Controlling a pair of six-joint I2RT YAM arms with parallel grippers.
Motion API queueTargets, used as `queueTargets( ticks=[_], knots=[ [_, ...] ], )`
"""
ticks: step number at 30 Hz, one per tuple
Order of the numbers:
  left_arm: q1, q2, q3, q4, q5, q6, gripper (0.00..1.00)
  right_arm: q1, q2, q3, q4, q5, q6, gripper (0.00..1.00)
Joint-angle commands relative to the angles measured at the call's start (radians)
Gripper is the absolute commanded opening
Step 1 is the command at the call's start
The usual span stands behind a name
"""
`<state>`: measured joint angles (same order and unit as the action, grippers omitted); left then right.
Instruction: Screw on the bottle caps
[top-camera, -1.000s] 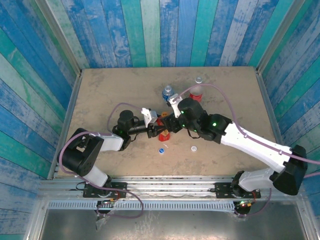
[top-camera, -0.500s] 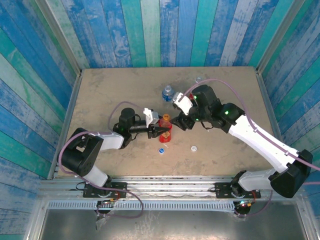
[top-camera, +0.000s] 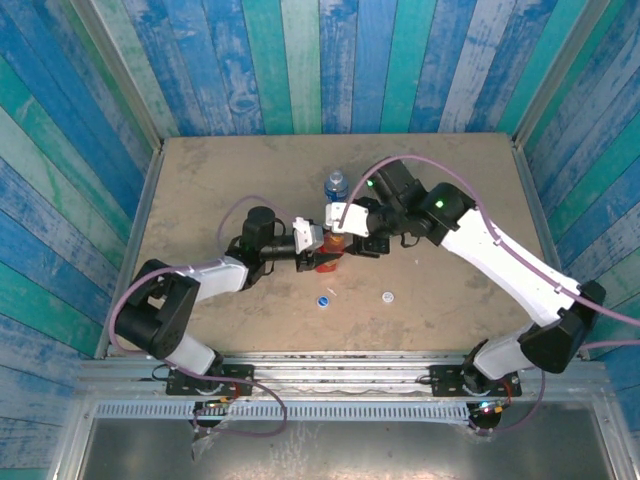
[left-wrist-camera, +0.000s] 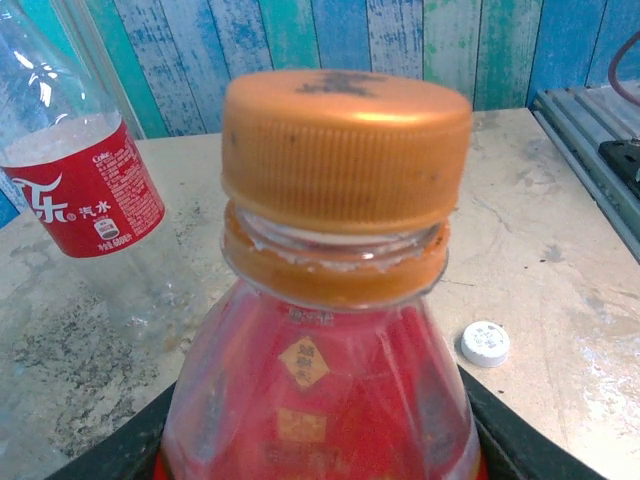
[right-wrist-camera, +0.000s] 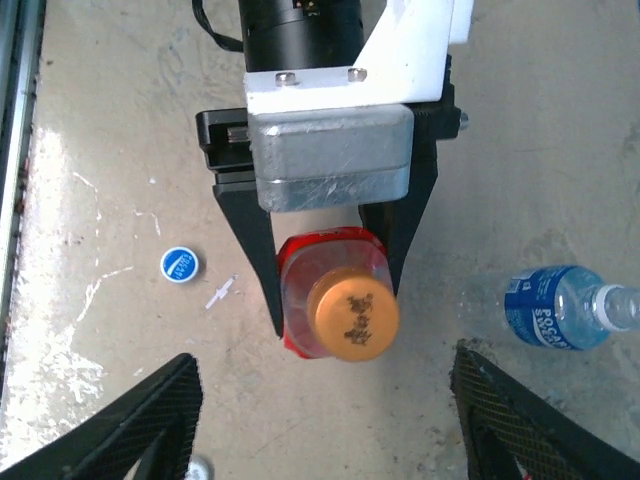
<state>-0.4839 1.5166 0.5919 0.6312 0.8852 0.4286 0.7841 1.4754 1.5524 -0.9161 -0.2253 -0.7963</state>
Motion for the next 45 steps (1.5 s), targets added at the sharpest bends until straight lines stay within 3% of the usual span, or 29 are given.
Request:
queueTargets(
  ticks=[1,13,19,22,27,32,40,45],
  knots=[
    [-0.001,-0.052,0.009,-0.062,0.014,0.056,0.44,0.008,0.059,0.063,-0.107,0.046,-0.076,0.63],
    [-0.001,-0.04,0.008,-0.044,0.046,0.033,0.45,0.015,0.221,0.188,-0.164,0.062,-0.074,0.48],
    [-0.001,-0.044,0.004,-0.047,0.04,0.034,0.45,0.015,0.256,0.212,-0.188,0.079,-0.07,0.35],
    [-0.001,-0.041,0.006,-0.045,0.036,0.034,0.45,0.017,0.26,0.214,-0.188,0.069,-0.047,0.26],
    [-0.001,-0.043,0.003,-0.039,0.024,0.022,0.45,0.031,0.271,0.206,-0.188,0.063,0.039,0.21],
    [-0.001,-0.054,-0.012,-0.004,-0.02,-0.001,0.45,0.064,0.271,0.178,-0.181,0.154,0.32,0.2],
    [-0.001,-0.07,-0.036,0.026,-0.051,-0.01,0.46,0.147,0.259,0.105,-0.108,0.282,1.153,0.13],
    [-0.001,-0.052,-0.033,0.035,-0.035,-0.021,0.46,0.199,0.24,0.073,-0.078,0.374,1.218,0.16]
  ],
)
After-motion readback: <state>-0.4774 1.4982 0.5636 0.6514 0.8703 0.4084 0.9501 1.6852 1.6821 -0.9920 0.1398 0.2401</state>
